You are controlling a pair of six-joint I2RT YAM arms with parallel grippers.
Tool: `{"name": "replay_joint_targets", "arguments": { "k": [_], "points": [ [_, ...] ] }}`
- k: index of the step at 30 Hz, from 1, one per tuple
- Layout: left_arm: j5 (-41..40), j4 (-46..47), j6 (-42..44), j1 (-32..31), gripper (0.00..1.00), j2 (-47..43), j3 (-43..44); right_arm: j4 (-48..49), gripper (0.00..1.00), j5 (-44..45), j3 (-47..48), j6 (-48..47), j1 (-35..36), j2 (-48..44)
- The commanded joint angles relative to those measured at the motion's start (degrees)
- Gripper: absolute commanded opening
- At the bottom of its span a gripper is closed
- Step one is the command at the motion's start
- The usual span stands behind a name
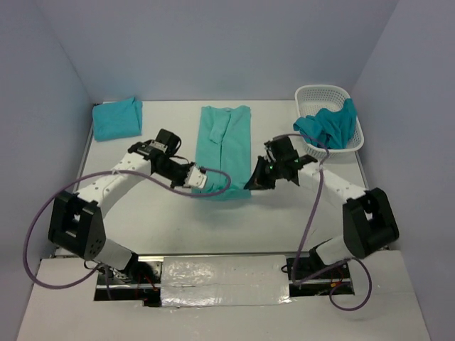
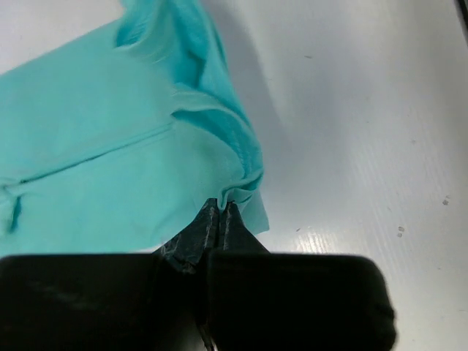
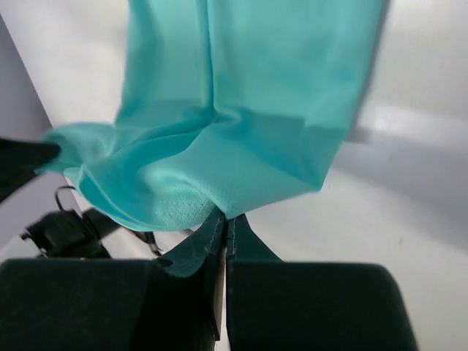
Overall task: Fold and stack the t-shirts
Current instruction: Fold the folded rectangular tshirt in 1/3 of the way
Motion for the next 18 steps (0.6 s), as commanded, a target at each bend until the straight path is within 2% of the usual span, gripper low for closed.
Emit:
{"name": "replay_joint_targets", "arguments": {
  "k": [1, 3, 6, 9, 12, 18],
  "points": [
    [4.49, -2.14, -12.23, 1.77, 0.00, 6.13, 9.22, -3.31, 0.00, -1.70, 10.02, -6.80, -4.30, 7.27],
    [5.02, -4.32, -14.44, 3.35, 0.00, 10.10, 14.25, -4.63, 0.00, -1.88, 15.14, -8.03, -5.80, 10.88],
    [4.41, -2.94, -18.74, 5.28, 0.00, 18.87, 25.74, -6.83, 0.00, -2.14, 26.11, -9.09, -8.53, 18.68],
    [4.14, -2.32, -21.03, 7.30, 0.00, 25.47, 33.31, -8.15, 0.00, -2.49, 33.67, -8.92, -10.12, 23.62],
    [4.23, -0.04, -22.70, 9.50, 0.00, 30.92, 38.51, -10.51, 0.00, -2.14, 42.28, -9.71, -10.55, 30.83],
    [2.82, 5.51, -23.41, 10.57, 0.00, 37.44, 43.88, -11.49, 0.00, -2.14, 51.00, -7.78, -12.40, 39.71]
  ]
}}
